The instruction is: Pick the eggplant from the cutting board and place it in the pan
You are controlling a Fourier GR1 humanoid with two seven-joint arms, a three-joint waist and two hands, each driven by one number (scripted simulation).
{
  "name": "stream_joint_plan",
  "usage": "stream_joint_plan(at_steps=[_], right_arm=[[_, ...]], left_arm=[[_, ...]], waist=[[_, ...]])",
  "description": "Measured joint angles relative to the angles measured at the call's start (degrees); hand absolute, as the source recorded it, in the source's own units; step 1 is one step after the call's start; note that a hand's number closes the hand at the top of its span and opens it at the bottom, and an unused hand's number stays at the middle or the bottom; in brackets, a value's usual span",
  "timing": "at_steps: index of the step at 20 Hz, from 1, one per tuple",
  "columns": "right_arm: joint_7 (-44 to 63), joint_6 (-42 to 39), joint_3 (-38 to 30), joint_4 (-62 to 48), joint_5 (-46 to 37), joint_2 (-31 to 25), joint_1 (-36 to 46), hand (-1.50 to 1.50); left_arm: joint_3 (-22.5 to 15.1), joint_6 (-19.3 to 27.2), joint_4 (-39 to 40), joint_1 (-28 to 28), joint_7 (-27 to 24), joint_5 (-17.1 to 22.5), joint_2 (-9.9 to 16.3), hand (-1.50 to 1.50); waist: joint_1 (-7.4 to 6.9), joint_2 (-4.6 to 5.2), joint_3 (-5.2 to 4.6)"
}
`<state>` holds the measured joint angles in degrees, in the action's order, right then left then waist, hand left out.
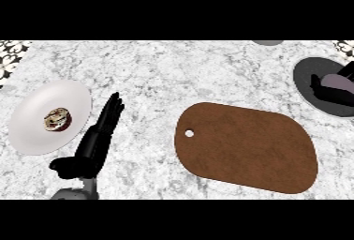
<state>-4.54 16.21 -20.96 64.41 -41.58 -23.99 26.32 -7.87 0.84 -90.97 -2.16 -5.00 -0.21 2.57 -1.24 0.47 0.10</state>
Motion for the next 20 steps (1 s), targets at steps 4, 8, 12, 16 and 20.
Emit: stream_joint_plan(at_steps=[4,8,12,16,20], right_arm=[[-7.0,6.8,-4.7,-11.9,2.2,-2.1,5.7,1.50],[-15.2,9.5,-9.1,-23.9,5.4,-6.1,10.3,1.50],[-20.3,11.9,-11.6,-33.3,6.4,-9.1,14.2,1.50],[-17.4,7.6,-10.4,-41.2,4.2,-12.5,16.4,-1.50],[-14.4,0.2,-7.0,-47.5,0.9,-13.5,18.3,-1.50]], left_arm=[[0.3,-0.3,1.1,-1.2,-0.3,-0.1,0.0,0.00],[0.0,-0.5,1.4,-1.1,-0.9,-0.2,-0.3,0.00],[-0.3,-1.2,2.0,-1.4,-1.5,0.0,-0.4,0.00],[-1.0,-1.4,1.5,-2.3,-0.9,-0.2,-0.9,0.00],[-1.6,-1.2,1.6,-3.0,-0.7,-0.5,-1.2,0.00]], waist=[[-0.53,0.23,0.05],[-1.10,0.47,0.11],[-2.02,0.90,0.19],[-3.15,1.38,0.17],[-4.29,1.76,0.23]])
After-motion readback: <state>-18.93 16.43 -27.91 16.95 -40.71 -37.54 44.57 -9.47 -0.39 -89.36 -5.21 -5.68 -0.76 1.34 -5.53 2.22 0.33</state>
